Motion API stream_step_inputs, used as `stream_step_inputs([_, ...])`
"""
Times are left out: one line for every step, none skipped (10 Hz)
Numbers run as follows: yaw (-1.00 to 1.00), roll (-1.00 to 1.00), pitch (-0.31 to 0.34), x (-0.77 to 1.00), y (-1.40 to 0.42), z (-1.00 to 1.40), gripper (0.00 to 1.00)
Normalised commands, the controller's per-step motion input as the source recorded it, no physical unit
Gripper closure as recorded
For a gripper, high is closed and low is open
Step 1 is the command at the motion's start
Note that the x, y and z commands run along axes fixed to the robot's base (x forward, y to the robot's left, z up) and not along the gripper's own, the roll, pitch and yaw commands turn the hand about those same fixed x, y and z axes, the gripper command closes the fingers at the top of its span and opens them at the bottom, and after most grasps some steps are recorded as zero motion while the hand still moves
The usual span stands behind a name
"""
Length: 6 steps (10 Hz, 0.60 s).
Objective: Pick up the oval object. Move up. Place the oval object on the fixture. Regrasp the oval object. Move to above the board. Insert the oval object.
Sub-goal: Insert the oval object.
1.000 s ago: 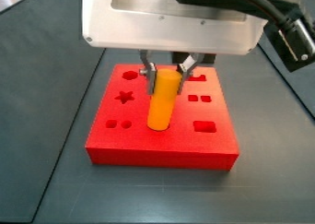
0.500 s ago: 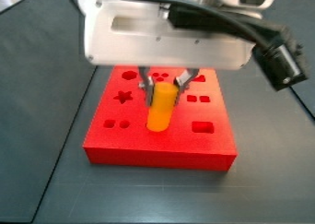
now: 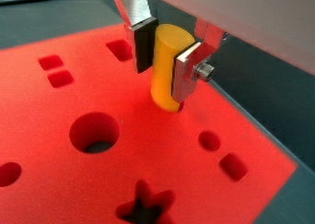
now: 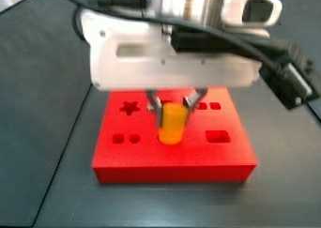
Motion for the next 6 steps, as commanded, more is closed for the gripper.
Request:
stream_step_inputs([0.0,0.01,-0.019,-0.57,0.0,-1.0,1.0])
stream_step_inputs([0.0,0.0,-0.056,-1.0,0.19,-1.0,1.0])
stream_step_inputs([0.0,0.0,-0.107,-1.0,0.22,-0.88,1.0])
stream_step_inputs([-0.04,-0.04,-0.117,-1.0,0.2,-0.71,1.0])
stream_step_inputs([0.0,-0.12,-0.156,-0.15,0.08,-0.03,1.0])
stream_step_inputs([0.0,0.0,-0.009,0.0,0.0,0.0,1.0])
